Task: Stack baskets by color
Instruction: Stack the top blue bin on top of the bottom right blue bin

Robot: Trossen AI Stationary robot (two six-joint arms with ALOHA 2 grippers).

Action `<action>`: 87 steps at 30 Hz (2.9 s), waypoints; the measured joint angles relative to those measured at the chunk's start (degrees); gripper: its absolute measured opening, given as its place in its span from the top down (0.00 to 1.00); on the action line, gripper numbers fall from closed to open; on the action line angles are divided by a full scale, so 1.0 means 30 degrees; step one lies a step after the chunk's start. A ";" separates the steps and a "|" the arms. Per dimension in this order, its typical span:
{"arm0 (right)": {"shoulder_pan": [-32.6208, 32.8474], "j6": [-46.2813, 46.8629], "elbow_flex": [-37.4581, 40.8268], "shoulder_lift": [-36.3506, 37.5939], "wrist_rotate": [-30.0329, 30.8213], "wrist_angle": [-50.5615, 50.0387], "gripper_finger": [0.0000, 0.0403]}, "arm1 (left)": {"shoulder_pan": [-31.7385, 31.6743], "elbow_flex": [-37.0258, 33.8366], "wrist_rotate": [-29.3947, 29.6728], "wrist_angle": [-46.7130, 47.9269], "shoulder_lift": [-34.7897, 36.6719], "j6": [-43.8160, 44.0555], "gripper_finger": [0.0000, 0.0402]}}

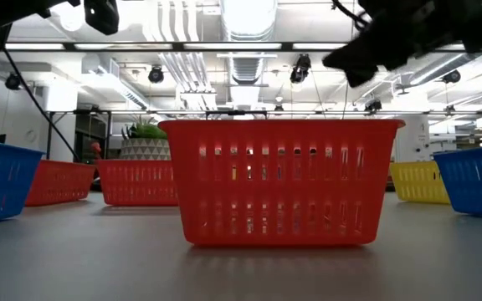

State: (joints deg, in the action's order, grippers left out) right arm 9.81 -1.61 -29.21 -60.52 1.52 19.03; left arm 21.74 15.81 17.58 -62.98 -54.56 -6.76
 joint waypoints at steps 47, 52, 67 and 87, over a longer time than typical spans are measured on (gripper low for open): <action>-0.0685 -0.1318 -0.9328 -0.6261 0.2851 -1.9558 0.48 | -0.0007 0.0313 0.1897 -0.7978 0.1099 -0.9043 1.00; -0.1171 -0.2345 -1.1264 -0.8135 0.2649 -2.1304 0.49 | -0.0011 0.0248 0.1897 -0.7992 0.1106 -0.9064 1.00; -0.2620 -0.4576 -1.4055 -1.1530 0.0796 -2.3892 0.49 | -0.0007 0.0226 0.1882 -0.7979 0.1081 -0.9007 1.00; -0.3926 -0.5738 -1.3720 -1.2391 0.0357 -2.3180 0.51 | -0.0007 0.0226 0.1875 -0.7839 0.1084 -0.8955 1.00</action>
State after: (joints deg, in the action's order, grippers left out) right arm -1.97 -18.83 -70.37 -97.69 2.59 -50.51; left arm 21.71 16.49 23.20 -86.50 -51.31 -33.63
